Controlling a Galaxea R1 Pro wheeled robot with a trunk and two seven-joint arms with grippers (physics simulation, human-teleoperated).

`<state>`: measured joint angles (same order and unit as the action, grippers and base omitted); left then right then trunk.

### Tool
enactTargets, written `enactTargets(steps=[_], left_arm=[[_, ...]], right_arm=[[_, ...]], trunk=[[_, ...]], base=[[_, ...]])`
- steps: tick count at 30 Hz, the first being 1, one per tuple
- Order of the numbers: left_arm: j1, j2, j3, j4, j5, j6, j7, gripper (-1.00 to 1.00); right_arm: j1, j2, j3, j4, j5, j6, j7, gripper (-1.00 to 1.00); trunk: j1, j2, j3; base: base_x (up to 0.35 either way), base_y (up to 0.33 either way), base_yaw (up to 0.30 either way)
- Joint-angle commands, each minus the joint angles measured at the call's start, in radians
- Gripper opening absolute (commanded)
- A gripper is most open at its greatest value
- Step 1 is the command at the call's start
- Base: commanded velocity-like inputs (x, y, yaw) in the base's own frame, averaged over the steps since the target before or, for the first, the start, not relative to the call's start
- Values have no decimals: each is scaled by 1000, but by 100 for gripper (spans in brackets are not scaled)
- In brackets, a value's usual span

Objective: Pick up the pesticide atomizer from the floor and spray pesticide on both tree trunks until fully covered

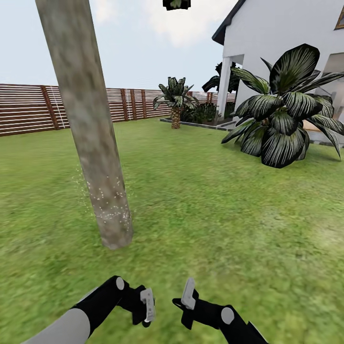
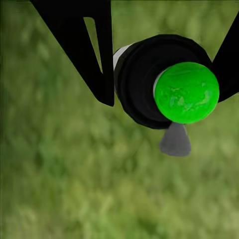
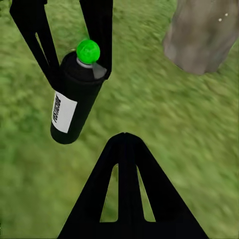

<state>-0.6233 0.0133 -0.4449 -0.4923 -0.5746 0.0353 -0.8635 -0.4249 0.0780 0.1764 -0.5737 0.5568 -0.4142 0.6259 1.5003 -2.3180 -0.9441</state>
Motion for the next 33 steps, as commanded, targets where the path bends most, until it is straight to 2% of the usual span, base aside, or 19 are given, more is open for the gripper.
enactTargets(steps=[1, 4, 6, 14, 25, 33], left_arm=[[0, -6, 0, 0, -23, 3, 0, -100], [0, -27, 3, 0, -99, 8, 0, -100], [0, -29, 4, 0, -108, 10, 0, -100], [-1, -64, 6, 0, -109, 12, 7, -100], [0, -78, 11, 0, -101, 8, 11, -100], [0, -102, 14, 0, -99, 6, 12, -100]], right_arm=[[0, 5, 0, 0, 0, 0, 0, -100], [0, 12, 0, -1, 0, 0, 0, -100], [0, 12, 0, -1, 0, 0, 0, -100], [0, 13, 0, -2, 0, 0, 0, -100], [0, 14, 0, -14, 0, 0, 0, -100], [0, 14, 0, -14, 0, 0, 0, -100]], trunk=[[0, 0, 0], [0, 0, 0], [0, 0, 0], [0, 0, 0], [0, 0, 0], [0, 0, 0]], base=[[0, 0, 0], [0, 0, 0], [0, 0, 0], [0, 0, 0], [0, 0, 0], [0, 0, 0]])
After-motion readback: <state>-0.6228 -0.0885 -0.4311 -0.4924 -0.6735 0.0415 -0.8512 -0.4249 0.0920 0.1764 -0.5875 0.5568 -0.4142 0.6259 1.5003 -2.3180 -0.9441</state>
